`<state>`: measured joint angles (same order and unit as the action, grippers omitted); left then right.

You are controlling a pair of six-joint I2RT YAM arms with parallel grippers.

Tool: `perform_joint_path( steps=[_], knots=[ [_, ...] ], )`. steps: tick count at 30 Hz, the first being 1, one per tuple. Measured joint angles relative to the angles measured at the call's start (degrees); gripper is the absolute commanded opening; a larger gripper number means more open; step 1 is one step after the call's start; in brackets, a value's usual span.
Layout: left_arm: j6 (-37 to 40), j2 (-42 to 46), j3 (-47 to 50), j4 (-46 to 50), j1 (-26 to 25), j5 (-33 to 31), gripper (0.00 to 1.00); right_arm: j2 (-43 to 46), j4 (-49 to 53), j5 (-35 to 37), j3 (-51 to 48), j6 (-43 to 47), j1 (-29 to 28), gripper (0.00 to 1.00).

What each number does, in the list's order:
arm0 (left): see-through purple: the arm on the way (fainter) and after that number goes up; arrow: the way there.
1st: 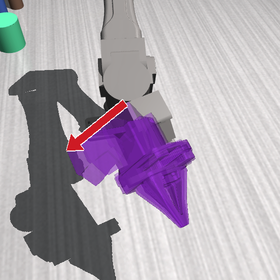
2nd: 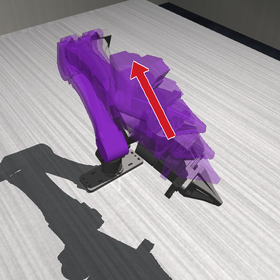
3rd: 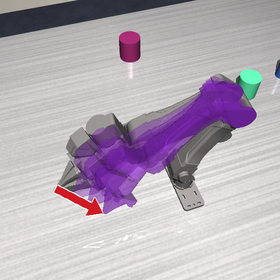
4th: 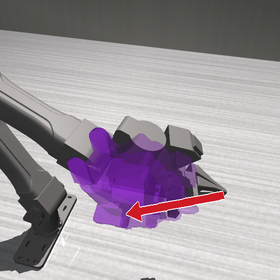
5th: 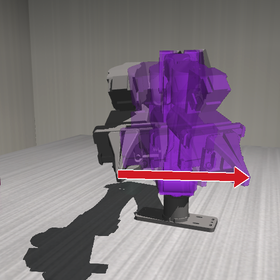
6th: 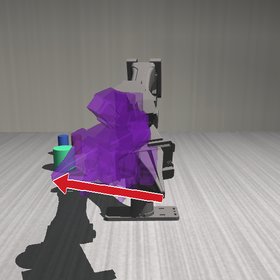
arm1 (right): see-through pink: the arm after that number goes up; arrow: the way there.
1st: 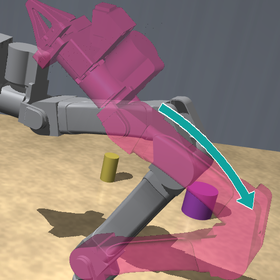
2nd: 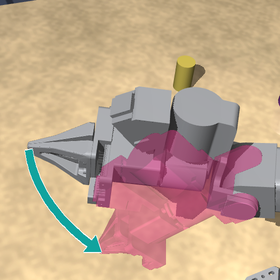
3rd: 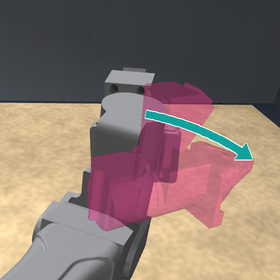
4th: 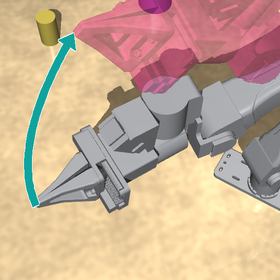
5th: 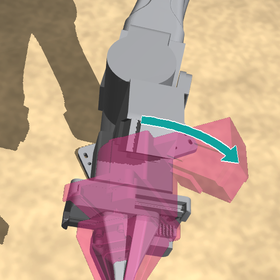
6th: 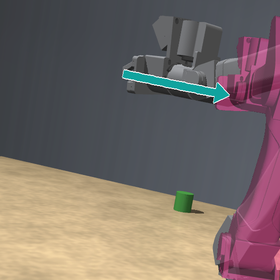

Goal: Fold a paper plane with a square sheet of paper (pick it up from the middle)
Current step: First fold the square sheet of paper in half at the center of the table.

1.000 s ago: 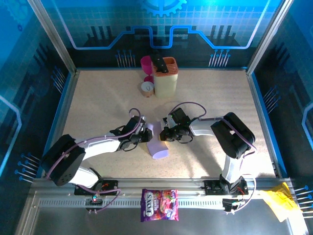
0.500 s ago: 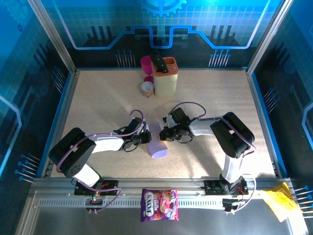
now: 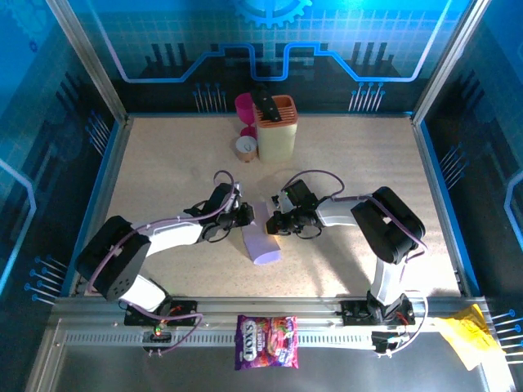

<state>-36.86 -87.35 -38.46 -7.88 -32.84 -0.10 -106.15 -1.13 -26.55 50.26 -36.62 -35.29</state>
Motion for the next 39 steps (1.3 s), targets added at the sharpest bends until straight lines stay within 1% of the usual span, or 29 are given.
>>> perform_joint_path(
  steps=[9, 13, 18, 22, 26, 30, 34, 39],
  knots=[
    [0.9, -7.1, 0.0, -2.2, 2.2, 0.0, 0.13, -0.3, -0.1, -0.5, 0.1, 0.0, 0.1, 0.00],
    [0.8, -8.6, 0.0, -5.0, 2.4, 0.0, 0.12, -0.4, -0.2, -0.5, 0.1, 0.0, 0.1, 0.00],
    [0.8, -8.3, 0.1, -5.5, 2.4, 0.7, 0.13, -0.5, -0.2, -0.7, 0.1, -0.4, 0.3, 0.00],
    [0.8, -3.7, 0.8, -3.7, 1.9, 1.5, 0.15, -0.5, -0.3, -1.1, 0.1, -0.5, 0.5, 0.00],
    [0.5, 3.1, 0.8, -2.2, -0.3, 1.5, 0.15, -0.5, -0.4, -1.2, 0.1, -0.7, 0.5, 0.00],
    [-0.7, 6.9, 1.9, -1.5, -4.2, 1.7, 0.14, -0.5, -0.4, -1.2, 0.1, -0.9, 0.5, 0.00],
    [-2.6, 8.1, 4.7, -0.9, -8.5, 1.7, 0.12, -0.5, -0.4, -1.1, 0.1, -0.9, 0.5, 0.00],
    [-5.6, 8.5, 9.1, -1.0, -11.9, 1.4, 0.10, -0.7, -0.4, -1.1, 0.1, -0.9, 0.5, 0.00]
  ],
)
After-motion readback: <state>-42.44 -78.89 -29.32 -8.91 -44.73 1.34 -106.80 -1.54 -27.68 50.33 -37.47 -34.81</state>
